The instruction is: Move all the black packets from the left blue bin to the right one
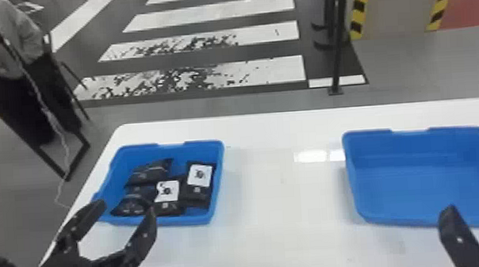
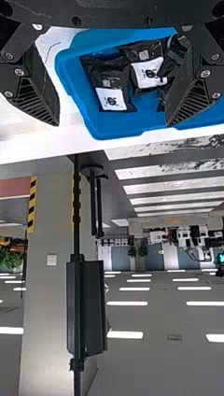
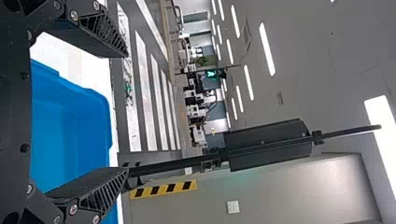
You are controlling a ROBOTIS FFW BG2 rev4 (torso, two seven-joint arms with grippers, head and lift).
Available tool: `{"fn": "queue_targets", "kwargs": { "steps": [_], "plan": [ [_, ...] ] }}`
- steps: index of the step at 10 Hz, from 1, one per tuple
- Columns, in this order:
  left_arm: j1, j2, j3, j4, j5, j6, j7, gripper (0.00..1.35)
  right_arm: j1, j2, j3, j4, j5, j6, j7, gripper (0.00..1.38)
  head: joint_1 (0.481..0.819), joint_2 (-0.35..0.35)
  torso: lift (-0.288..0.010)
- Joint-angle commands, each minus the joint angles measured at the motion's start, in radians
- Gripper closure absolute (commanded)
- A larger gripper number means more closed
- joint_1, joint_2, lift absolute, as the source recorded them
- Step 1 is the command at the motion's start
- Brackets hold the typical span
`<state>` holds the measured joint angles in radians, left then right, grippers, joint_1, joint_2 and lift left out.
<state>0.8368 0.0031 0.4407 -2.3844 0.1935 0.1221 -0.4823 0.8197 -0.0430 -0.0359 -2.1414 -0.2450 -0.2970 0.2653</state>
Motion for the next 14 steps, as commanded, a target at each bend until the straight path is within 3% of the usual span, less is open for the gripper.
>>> {"fn": "queue_targets", "kwargs": {
  "steps": [1,6,10,11,14],
  "plan": [
    [0.000,-0.006,0.000,0.000,0.000,0.006,-0.001,0.20,0.000,0.000,0.000,0.000,0.000,0.000,0.000,0.17,0.695,0.195,-0.138],
    [-0.002,-0.006,-0.002,0.000,0.004,-0.002,0.001,0.20,0.000,0.000,0.000,0.000,0.000,0.000,0.000,0.17,0.695,0.193,-0.138],
    [-0.105,-0.006,0.002,0.047,0.048,0.182,0.004,0.20,0.002,0.000,0.000,0.005,-0.006,0.000,0.002,0.17,0.695,0.201,-0.138],
    [-0.155,0.003,0.004,0.066,0.056,0.244,0.005,0.21,0.005,0.000,0.000,0.010,-0.018,0.000,0.002,0.17,0.695,0.202,-0.138],
    [-0.326,0.069,-0.024,0.164,0.062,0.462,0.005,0.21,0.005,0.000,0.000,0.012,-0.024,0.000,0.002,0.17,0.695,0.195,-0.138]
  ]
}}
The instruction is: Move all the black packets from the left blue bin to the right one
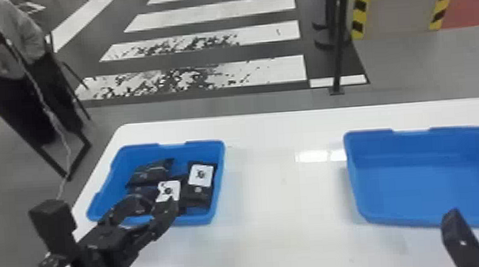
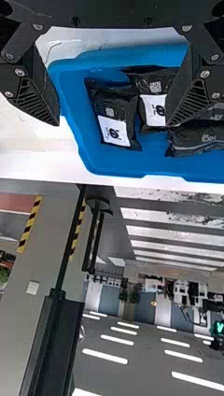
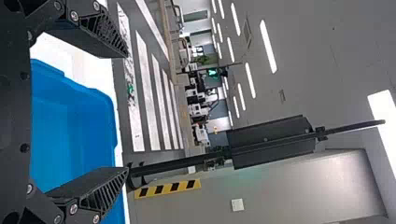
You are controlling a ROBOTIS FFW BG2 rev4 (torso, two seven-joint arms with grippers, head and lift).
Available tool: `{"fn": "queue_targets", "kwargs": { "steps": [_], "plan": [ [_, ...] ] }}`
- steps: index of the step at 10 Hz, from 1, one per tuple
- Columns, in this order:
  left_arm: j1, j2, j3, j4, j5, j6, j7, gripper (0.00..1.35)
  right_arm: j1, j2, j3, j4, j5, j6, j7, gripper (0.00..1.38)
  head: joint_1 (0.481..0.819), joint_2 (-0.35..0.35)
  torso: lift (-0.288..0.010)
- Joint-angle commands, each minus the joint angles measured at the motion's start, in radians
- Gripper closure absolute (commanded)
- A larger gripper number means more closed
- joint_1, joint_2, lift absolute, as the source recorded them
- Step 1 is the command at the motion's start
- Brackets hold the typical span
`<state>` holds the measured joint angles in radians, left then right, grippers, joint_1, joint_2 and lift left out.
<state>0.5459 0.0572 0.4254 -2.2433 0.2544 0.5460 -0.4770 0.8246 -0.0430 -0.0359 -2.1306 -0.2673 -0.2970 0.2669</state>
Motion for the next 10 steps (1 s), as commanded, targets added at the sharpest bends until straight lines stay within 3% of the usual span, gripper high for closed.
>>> {"fn": "queue_targets", "kwargs": {
  "steps": [1,3,7,8,10],
  "plan": [
    [-0.089,0.027,-0.013,0.058,0.003,0.094,0.001,0.21,0.000,0.000,0.000,0.001,-0.002,0.002,0.000,0.17,0.695,0.187,-0.138],
    [-0.217,0.052,-0.015,0.129,0.003,0.225,0.009,0.22,0.000,0.000,0.000,0.004,-0.004,0.000,0.000,0.17,0.695,0.179,-0.138],
    [-0.487,0.150,-0.140,0.333,0.021,0.480,0.043,0.22,-0.005,0.000,0.002,0.014,-0.006,0.000,0.000,0.17,0.695,0.150,-0.138],
    [-0.524,0.155,-0.158,0.345,0.021,0.561,0.069,0.22,-0.005,0.002,0.002,0.016,-0.010,0.000,0.000,0.17,0.695,0.136,-0.138],
    [-0.561,0.147,-0.174,0.377,0.013,0.622,0.112,0.23,-0.007,0.003,0.002,0.024,-0.020,0.000,0.000,0.17,0.695,0.123,-0.138]
  ]
}}
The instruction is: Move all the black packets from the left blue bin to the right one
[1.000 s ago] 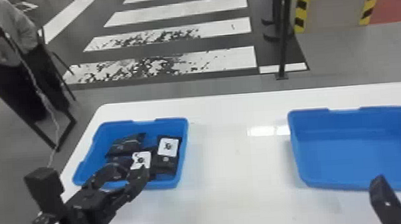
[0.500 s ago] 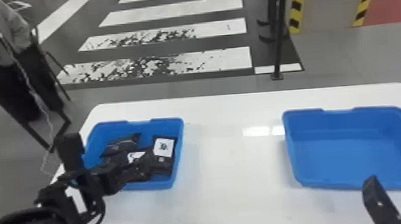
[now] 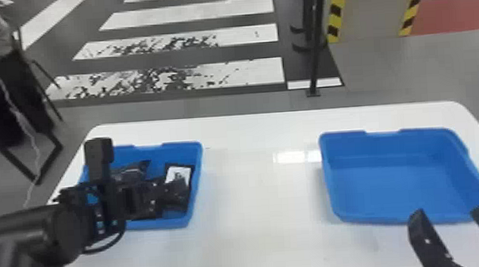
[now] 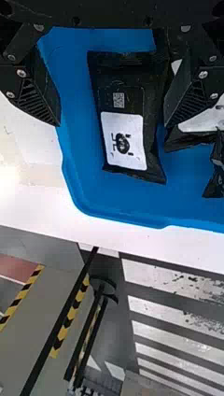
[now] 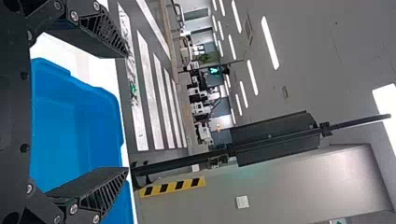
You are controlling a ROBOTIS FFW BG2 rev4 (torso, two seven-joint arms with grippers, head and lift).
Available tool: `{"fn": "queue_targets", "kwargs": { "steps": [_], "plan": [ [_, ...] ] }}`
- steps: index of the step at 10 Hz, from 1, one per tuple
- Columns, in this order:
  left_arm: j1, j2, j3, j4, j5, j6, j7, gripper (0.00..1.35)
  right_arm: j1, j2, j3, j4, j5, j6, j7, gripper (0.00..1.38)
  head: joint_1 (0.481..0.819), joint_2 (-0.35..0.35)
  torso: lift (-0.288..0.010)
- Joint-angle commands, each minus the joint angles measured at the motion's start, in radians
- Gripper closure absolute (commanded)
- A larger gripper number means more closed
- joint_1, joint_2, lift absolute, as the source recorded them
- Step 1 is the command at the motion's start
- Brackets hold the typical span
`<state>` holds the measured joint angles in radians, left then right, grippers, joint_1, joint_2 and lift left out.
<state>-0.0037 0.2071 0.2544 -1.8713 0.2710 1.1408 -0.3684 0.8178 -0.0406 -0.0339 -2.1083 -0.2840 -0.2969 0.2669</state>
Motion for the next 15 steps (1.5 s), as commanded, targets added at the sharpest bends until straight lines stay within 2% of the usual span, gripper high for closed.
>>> {"fn": "queue_targets", "kwargs": {
  "steps": [1,4,5,6,7,8,9,10,11,12,13,15],
  "plan": [
    [-0.033,-0.003,-0.013,0.010,-0.024,0.072,0.026,0.23,-0.001,0.001,0.000,0.004,-0.005,0.000,0.000,0.17,0.695,0.119,-0.138],
    [-0.151,0.000,-0.033,0.177,-0.012,0.091,0.032,0.23,-0.003,0.001,0.000,0.016,-0.017,0.002,0.002,0.17,0.695,0.117,-0.138],
    [-0.180,0.000,-0.035,0.221,-0.012,0.135,0.036,0.28,-0.003,0.001,0.002,0.018,-0.021,0.000,0.002,0.17,0.695,0.113,-0.138],
    [-0.203,0.003,-0.043,0.255,-0.014,0.189,0.036,0.40,-0.003,0.001,0.002,0.018,-0.021,0.000,0.002,0.17,0.695,0.110,-0.138],
    [-0.217,0.011,-0.063,0.272,-0.006,0.224,0.034,0.68,-0.003,0.001,0.000,0.018,-0.023,0.000,0.002,0.17,0.695,0.107,-0.138],
    [-0.217,0.008,-0.057,0.275,0.002,0.221,0.034,0.83,-0.003,0.001,0.002,0.018,-0.025,0.000,0.002,0.17,0.695,0.102,-0.138],
    [-0.217,0.009,-0.065,0.275,-0.014,0.221,0.031,0.88,-0.003,0.001,0.002,0.018,-0.027,0.002,0.002,0.17,0.695,0.098,-0.138],
    [-0.210,0.014,-0.081,0.272,-0.036,0.175,0.029,1.26,-0.003,-0.001,0.002,0.018,-0.031,0.000,0.002,0.17,0.695,0.093,-0.138],
    [-0.193,0.014,-0.069,0.263,-0.014,0.138,0.019,1.24,-0.001,-0.001,0.000,0.018,-0.031,0.000,0.002,0.17,0.695,0.095,-0.138],
    [-0.146,0.014,-0.051,0.159,-0.016,0.140,0.012,1.21,-0.001,-0.001,0.002,0.018,-0.031,0.000,0.002,0.17,0.695,0.096,-0.138],
    [-0.080,0.015,-0.021,-0.003,-0.034,0.194,0.012,1.21,-0.001,-0.001,0.002,0.016,-0.031,0.000,0.003,0.17,0.695,0.095,-0.138],
    [0.045,0.018,0.003,-0.285,-0.026,0.229,0.000,1.21,-0.003,-0.001,0.000,-0.006,-0.035,0.020,0.018,0.17,0.695,0.116,-0.138]
  ]
}}
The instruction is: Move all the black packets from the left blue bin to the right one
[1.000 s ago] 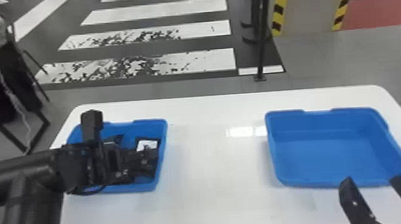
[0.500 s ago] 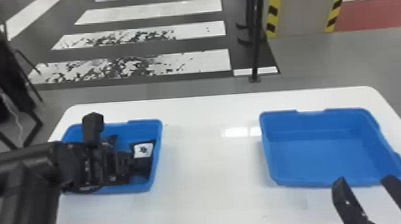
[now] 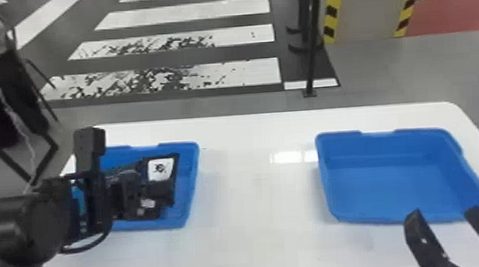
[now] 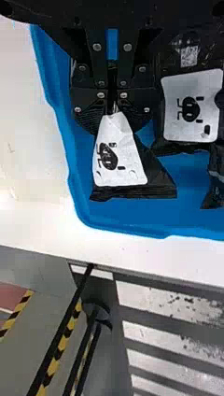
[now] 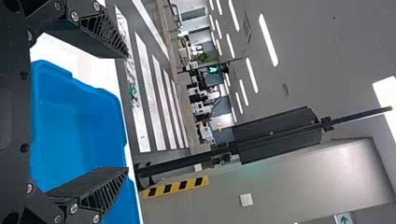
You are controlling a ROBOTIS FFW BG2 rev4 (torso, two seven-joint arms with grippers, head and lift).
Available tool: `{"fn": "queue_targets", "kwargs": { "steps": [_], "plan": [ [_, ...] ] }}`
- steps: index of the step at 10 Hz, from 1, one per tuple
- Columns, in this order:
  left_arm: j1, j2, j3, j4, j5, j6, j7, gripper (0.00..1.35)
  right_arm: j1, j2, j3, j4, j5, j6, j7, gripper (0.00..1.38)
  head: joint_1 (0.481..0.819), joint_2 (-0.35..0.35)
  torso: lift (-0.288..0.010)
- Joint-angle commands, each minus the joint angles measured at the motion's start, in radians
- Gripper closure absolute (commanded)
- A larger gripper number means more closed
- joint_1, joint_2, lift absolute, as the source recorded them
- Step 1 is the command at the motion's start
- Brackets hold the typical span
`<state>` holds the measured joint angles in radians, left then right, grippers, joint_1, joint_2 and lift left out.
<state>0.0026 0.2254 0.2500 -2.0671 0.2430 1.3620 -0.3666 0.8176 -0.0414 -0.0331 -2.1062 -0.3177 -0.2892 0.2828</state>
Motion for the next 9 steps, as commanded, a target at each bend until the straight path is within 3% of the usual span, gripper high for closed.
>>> {"fn": "queue_targets", "kwargs": {
  "steps": [1,3,5,7,9],
  "plan": [
    [0.100,0.000,-0.005,-0.217,-0.002,0.005,-0.012,1.21,-0.013,0.000,-0.001,-0.023,-0.003,0.031,0.021,0.17,0.695,0.116,-0.138],
    [0.189,-0.006,-0.061,-0.317,0.082,-0.042,-0.061,1.21,-0.032,-0.006,-0.001,-0.074,-0.041,0.135,0.061,0.18,0.695,0.096,-0.138],
    [0.243,-0.024,-0.132,-0.379,0.128,-0.061,-0.083,1.21,-0.103,-0.012,-0.003,-0.114,-0.119,0.336,0.151,0.18,0.695,0.013,-0.138],
    [0.243,-0.017,-0.222,-0.379,0.188,-0.071,-0.095,1.21,-0.194,-0.020,-0.003,-0.126,-0.133,0.530,0.239,0.18,0.695,-0.019,-0.138],
    [0.218,-0.014,-0.274,-0.379,0.218,-0.074,-0.098,1.21,-0.261,-0.028,0.011,-0.094,-0.179,0.638,0.269,0.18,0.695,-0.052,-0.138]
  ]
}}
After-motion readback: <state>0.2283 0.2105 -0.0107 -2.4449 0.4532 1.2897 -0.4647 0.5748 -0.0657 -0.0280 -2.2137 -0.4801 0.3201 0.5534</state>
